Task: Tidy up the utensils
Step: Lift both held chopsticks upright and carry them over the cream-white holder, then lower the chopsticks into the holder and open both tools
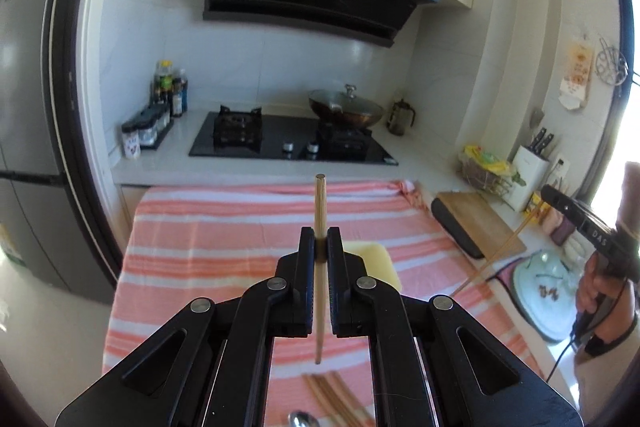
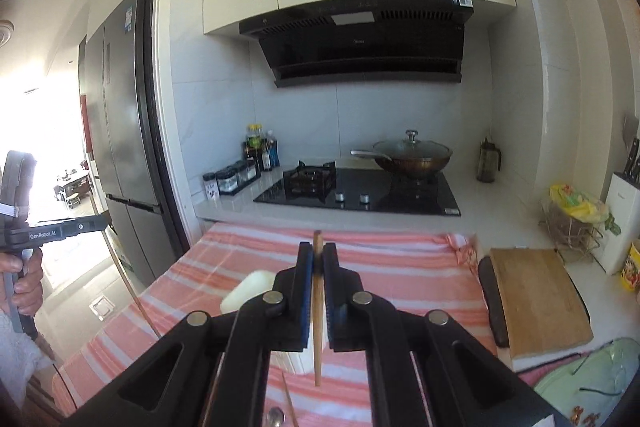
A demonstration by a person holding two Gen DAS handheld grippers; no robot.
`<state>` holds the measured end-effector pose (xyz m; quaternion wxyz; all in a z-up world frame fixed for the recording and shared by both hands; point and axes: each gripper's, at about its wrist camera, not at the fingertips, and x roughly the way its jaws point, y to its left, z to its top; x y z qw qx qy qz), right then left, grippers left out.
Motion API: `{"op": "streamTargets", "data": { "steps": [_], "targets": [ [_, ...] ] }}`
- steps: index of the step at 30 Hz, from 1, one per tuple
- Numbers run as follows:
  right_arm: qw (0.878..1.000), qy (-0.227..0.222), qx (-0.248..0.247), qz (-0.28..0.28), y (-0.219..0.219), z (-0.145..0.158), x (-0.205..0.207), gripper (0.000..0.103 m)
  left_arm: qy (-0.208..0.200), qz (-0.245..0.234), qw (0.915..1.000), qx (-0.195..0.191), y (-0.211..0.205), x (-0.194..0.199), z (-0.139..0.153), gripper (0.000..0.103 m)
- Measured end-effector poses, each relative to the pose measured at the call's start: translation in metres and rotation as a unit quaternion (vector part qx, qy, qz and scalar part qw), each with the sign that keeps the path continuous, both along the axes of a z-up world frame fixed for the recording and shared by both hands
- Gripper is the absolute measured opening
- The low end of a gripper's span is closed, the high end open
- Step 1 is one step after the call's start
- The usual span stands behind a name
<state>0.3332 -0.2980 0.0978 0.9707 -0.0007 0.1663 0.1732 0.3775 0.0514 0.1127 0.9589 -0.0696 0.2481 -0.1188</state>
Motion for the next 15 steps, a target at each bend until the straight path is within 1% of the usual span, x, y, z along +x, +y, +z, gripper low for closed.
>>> {"op": "streamTargets", "data": {
  "steps": [2, 4, 5, 7, 10, 15],
  "targets": [
    [1.0, -0.025, 0.003, 0.0, 0.013, 0.014, 0.013, 0.005, -0.022, 0.015, 0.9996, -0.005, -0.008, 0.019, 0.01, 0.004],
    [0.999, -0.044, 0.012, 0.001, 0.025, 0.021, 0.025, 0.005, -0.039, 0.029, 0.9987, -0.012, -0.018, 0.037, 0.01, 0.004],
    [0.999, -0.051, 0.019, 0.002, 0.031, 0.021, 0.031, 0.005, -0.043, 0.035, 0.9983, -0.016, -0.022, 0.047, 0.007, 0.004],
    [0.998, -0.049, 0.027, 0.009, 0.043, 0.013, 0.046, 0.005, -0.044, 0.047, 0.9977, -0.02, -0.032, 0.065, -0.003, 0.004],
    [0.999, -0.034, 0.018, 0.017, 0.062, -0.01, 0.067, 0.005, -0.019, 0.055, 0.9982, -0.016, -0.047, 0.095, -0.03, 0.004],
    [0.998, 0.056, 0.003, 0.027, 0.08, -0.063, 0.11, 0.005, 0.059, 0.046, 0.9971, -0.014, -0.057, 0.136, -0.081, 0.004]
  ]
}}
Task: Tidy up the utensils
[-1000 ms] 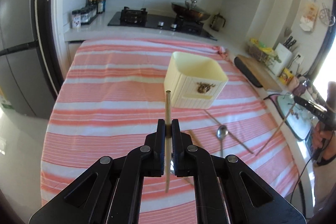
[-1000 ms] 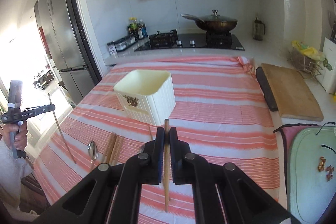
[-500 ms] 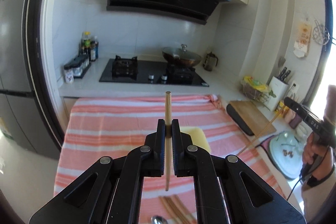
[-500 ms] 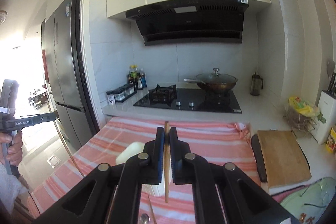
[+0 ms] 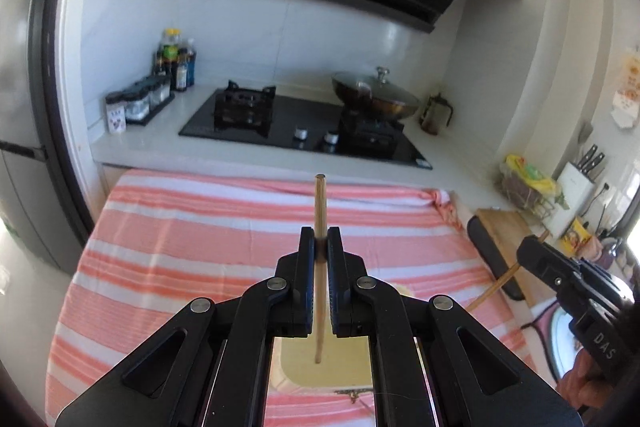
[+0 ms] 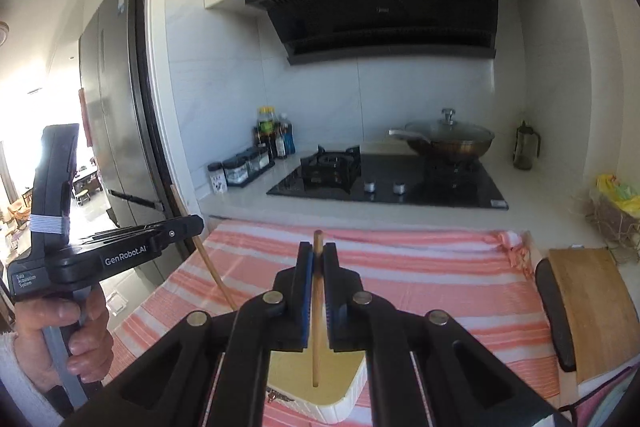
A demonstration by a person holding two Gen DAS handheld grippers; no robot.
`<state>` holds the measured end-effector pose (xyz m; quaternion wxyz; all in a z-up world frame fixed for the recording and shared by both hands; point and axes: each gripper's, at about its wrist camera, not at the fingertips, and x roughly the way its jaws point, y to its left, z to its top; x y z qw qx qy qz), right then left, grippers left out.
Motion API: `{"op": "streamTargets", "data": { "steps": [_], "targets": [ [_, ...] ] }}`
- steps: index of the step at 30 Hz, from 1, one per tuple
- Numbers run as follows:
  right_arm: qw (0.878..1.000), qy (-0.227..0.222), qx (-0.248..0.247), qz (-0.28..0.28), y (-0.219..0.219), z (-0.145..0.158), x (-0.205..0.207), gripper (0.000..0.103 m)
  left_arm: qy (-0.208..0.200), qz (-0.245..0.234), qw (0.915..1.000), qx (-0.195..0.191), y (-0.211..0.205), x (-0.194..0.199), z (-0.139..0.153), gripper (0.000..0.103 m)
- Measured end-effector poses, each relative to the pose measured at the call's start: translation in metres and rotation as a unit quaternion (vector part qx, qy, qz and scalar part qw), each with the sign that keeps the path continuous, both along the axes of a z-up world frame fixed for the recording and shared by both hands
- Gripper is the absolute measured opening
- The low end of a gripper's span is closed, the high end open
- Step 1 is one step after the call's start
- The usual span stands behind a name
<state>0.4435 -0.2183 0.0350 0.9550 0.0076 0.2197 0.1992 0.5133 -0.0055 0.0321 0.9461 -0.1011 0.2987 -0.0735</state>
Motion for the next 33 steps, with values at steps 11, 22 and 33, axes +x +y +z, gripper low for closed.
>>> {"op": "streamTargets", "data": {
  "steps": [11, 22, 33],
  "targets": [
    [0.995, 0.1, -0.03, 0.003, 0.022, -0.063, 0.056, 0.01, 0.104, 0.002, 0.9945, 0.013, -0.008, 0.039, -0.073, 0.026],
    [0.998, 0.056, -0.029, 0.001, -0.01, -0.06, -0.032, 0.052, 0.1, -0.046, 0.9924, 0.055, 0.028, -0.063, -0.075, 0.078],
    [0.982, 0.108, -0.147, -0.044, -0.076, -0.179, -0.184, 0.058, 0.149, 0.036, 0.9831, 0.1, 0.093, -0.243, -0.173, 0.086]
  ]
}}
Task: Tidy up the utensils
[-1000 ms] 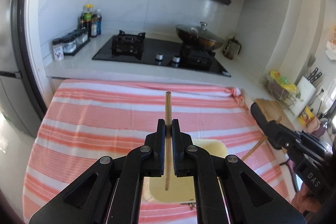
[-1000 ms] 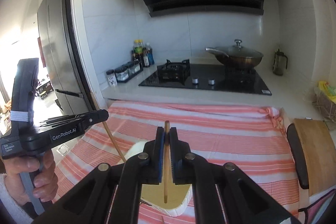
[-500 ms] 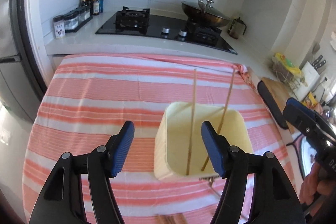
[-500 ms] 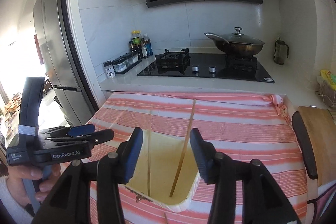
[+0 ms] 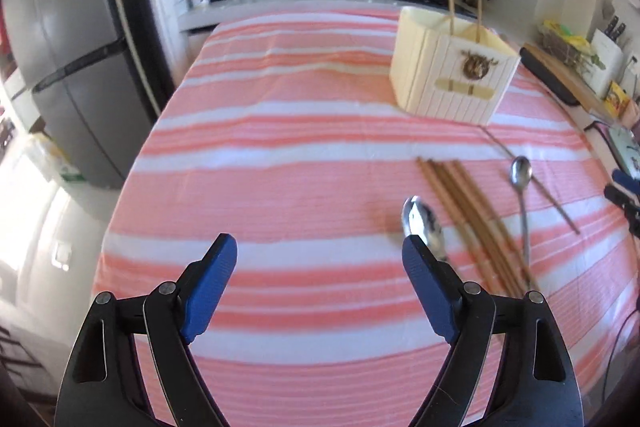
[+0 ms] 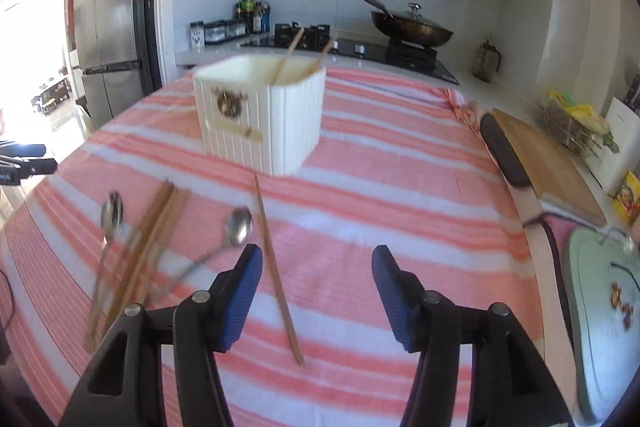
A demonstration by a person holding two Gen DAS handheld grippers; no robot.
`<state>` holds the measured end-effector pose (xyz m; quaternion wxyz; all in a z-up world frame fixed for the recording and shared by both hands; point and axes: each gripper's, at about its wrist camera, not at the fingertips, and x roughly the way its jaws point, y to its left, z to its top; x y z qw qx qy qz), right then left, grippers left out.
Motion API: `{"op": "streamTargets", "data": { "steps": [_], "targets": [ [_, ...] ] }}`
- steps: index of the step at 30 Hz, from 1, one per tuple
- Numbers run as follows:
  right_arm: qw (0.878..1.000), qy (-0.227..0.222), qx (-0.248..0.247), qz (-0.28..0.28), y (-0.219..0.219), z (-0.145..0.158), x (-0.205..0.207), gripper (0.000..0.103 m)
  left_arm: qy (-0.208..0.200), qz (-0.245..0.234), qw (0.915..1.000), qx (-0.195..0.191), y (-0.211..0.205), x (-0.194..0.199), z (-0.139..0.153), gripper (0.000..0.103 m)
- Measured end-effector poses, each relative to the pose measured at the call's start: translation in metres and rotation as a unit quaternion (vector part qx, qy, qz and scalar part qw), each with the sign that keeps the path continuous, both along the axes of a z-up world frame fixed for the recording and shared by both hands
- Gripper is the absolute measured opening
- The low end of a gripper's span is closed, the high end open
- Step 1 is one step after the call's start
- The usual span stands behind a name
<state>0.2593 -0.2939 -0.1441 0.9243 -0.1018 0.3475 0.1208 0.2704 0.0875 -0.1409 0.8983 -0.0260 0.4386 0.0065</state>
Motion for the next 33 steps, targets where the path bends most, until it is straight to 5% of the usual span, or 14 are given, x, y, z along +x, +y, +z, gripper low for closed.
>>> {"op": "streamTargets", "data": {
  "steps": [5, 10, 18, 33],
  "targets": [
    [0.998, 0.048, 0.009, -0.046, -0.031, -0.052, -0.03, 0.058, 0.004, 0.067, 0.9975, -0.023, 0.026, -0.015, -0.047, 0.086],
    [0.992, 0.079, 0.033, -0.098, -0.053, -0.069, -0.028, 0.058, 0.012, 0.087, 0.9959, -0.019, 0.033, -0.002, -0.072, 0.086],
    [0.989, 0.087, 0.032, -0.112, -0.055, -0.078, -0.025, 0.059, 0.025, 0.084, 0.996, 0.014, 0.027, 0.004, -0.077, 0.102],
    [0.989, 0.095, 0.044, -0.101, -0.053, -0.08, -0.022, 0.074, 0.049, 0.088, 0.9948, 0.009, 0.028, 0.009, -0.078, 0.103]
  ]
}}
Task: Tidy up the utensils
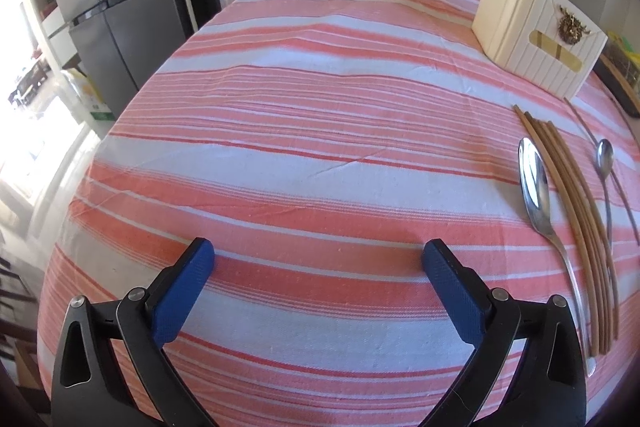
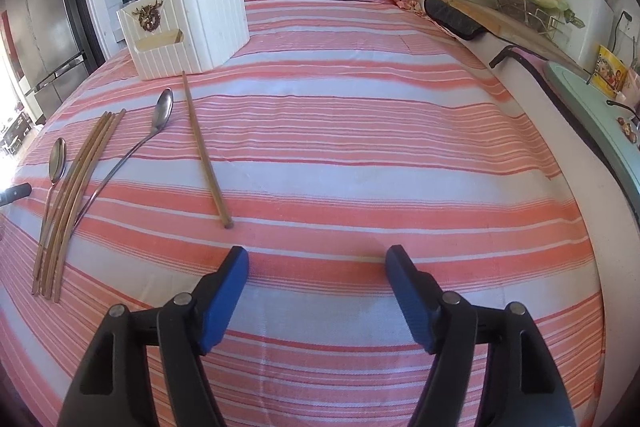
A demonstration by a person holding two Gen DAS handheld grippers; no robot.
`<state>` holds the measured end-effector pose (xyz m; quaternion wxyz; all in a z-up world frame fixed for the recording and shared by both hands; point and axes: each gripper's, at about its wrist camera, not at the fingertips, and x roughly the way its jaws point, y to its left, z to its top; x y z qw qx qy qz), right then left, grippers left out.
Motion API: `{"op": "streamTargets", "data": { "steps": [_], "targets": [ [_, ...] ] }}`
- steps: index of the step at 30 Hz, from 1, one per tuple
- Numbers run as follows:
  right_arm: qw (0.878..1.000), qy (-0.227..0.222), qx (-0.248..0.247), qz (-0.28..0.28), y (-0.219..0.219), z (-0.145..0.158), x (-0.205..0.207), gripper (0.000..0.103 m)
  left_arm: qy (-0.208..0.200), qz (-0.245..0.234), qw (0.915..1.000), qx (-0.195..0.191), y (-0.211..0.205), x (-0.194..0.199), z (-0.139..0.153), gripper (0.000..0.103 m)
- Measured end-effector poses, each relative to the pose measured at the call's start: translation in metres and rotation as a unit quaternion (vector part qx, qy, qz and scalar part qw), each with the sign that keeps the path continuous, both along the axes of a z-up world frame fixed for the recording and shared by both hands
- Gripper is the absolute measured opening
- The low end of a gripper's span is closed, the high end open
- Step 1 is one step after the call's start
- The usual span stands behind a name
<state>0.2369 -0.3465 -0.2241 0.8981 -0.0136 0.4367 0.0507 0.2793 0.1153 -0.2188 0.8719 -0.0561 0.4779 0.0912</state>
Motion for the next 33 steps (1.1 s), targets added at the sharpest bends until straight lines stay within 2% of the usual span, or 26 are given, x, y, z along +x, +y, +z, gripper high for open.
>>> {"op": "streamTargets", "data": {
  "steps": [13, 26, 30, 33],
  "targets": [
    [1.0, 0.001, -0.005, 0.002, 0.002, 0.0, 0.0, 0.076, 0.013, -0.01, 0.9999, -0.003, -0.002, -0.003, 0.001, 0.103],
    [1.0, 0.001, -0.005, 0.002, 0.002, 0.0, 0.0, 0.076, -0.007, 0.002, 1.0, 0.002, -0.004, -0.009, 0.0, 0.103],
    [1.0, 0.001, -0.005, 0.002, 0.002, 0.0, 0.0, 0.076, -0.006, -0.004, 1.0, -0.005, -0.002, -0.009, 0.002, 0.103],
    [1.0, 0.001, -0.005, 0.002, 0.002, 0.0, 0.0, 0.077, -0.013, -0.008, 0.9996, -0.025, -0.003, -0.012, 0.006, 0.103]
  ]
}}
